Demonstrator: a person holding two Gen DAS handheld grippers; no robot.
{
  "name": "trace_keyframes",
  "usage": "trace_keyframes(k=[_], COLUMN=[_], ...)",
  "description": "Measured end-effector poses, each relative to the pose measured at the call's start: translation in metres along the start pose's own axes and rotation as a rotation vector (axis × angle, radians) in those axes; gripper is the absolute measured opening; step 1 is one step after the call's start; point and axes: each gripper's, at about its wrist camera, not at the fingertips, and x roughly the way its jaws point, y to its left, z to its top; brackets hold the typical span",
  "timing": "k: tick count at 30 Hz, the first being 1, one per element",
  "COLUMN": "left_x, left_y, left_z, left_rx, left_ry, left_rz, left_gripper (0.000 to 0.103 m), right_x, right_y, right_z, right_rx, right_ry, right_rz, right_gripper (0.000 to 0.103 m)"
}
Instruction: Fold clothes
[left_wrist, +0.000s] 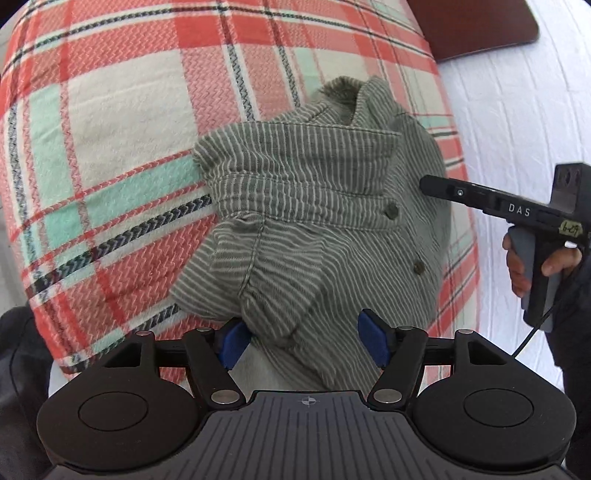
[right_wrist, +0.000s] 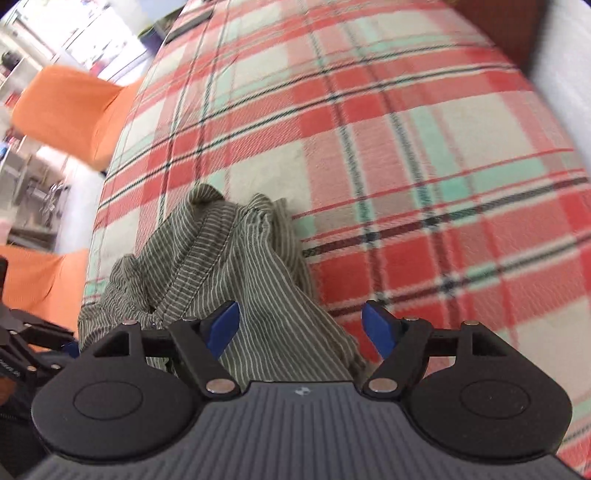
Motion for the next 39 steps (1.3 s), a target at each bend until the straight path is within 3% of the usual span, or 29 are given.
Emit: trace_keyframes(k=[7, 8, 9, 10, 11, 12, 13, 14, 16, 20, 23, 26, 30, 32, 33, 35, 36, 38, 39], left_x=[0.01, 0.01, 0.011, 0.011, 0.012, 0.012, 0.011, 0.009, 0.005, -0.01, -0.019, -0.019, -0.01, -0.003, 0.002, 0.016, 0.02, 0.029, 0.025], left_y=[0.001, 0.001, 0.001, 0.0, 0.0, -0.001, -0.002, -0.002, -0.006, -0.016, -0.026, -0.052, -0.103, -0.123, -0.129, -0.139, -0.139, -0.137, -0.135], left_z=[0.009, 0.009, 0.01, 0.011, 0.012, 0.014, 0.015, 0.017, 0.021, 0.034, 0.056, 0.088, 0.131, 0.149, 0.155, 0.166, 0.171, 0.18, 0.187], left_rx=[-0.056, -0.061, -0.067, -0.062, -0.056, -0.039, -0.03, -0.021, 0.012, 0.122, 0.225, 0.423, 0.702, 0.783, 0.807, 0.856, 0.879, 0.924, 0.91], left_ry=[-0.001, 0.0, 0.0, -0.001, -0.001, -0.002, -0.001, 0.001, -0.001, -0.008, 0.008, 0.082, 0.165, 0.207, 0.227, 0.266, 0.277, 0.298, 0.301], left_rz=[0.001, -0.002, -0.004, 0.001, 0.005, 0.016, 0.012, 0.009, -0.009, -0.025, -0.051, -0.054, -0.027, -0.032, -0.027, -0.001, 0.029, 0.087, 0.066], left_gripper=[0.077, 0.077, 0.077, 0.073, 0.066, 0.039, 0.027, 0.023, 0.016, 0.014, 0.014, 0.015, 0.016, 0.024, 0.041, 0.043, 0.043, 0.043, 0.043], right_x=[0.03, 0.03, 0.03, 0.031, 0.031, 0.029, 0.026, 0.021, 0.008, -0.03, -0.061, -0.086, -0.09, -0.076, -0.069, -0.056, -0.05, -0.046, -0.047], right_y=[-0.008, -0.008, -0.009, -0.013, -0.015, -0.015, -0.015, -0.017, -0.02, -0.018, -0.009, 0.005, 0.043, 0.062, 0.07, 0.082, 0.088, 0.098, 0.106], right_z=[0.006, 0.006, 0.005, 0.004, 0.002, 0.0, -0.002, -0.005, -0.014, -0.045, -0.082, -0.125, -0.183, -0.206, -0.215, -0.229, -0.234, -0.234, -0.233], right_rx=[0.0, -0.003, 0.007, 0.04, 0.064, 0.071, 0.084, 0.106, 0.156, 0.268, 0.437, 0.651, 0.959, 1.107, 1.166, 1.256, 1.282, 1.274, 1.254], right_ry=[0.121, 0.128, 0.137, 0.148, 0.153, 0.143, 0.131, 0.111, 0.064, -0.062, -0.205, -0.363, -0.545, -0.615, -0.639, -0.672, -0.677, -0.645, -0.637], right_rz=[0.111, 0.129, 0.149, 0.173, 0.192, 0.201, 0.21, 0.218, 0.232, 0.231, 0.199, 0.175, 0.209, 0.213, 0.186, 0.07, -0.005, -0.19, -0.27], right_gripper=[0.071, 0.064, 0.045, 0.035, 0.031, 0.025, 0.021, 0.02, 0.018, 0.017, 0.017, 0.018, 0.018, 0.019, 0.024, 0.039, 0.053, 0.054, 0.054])
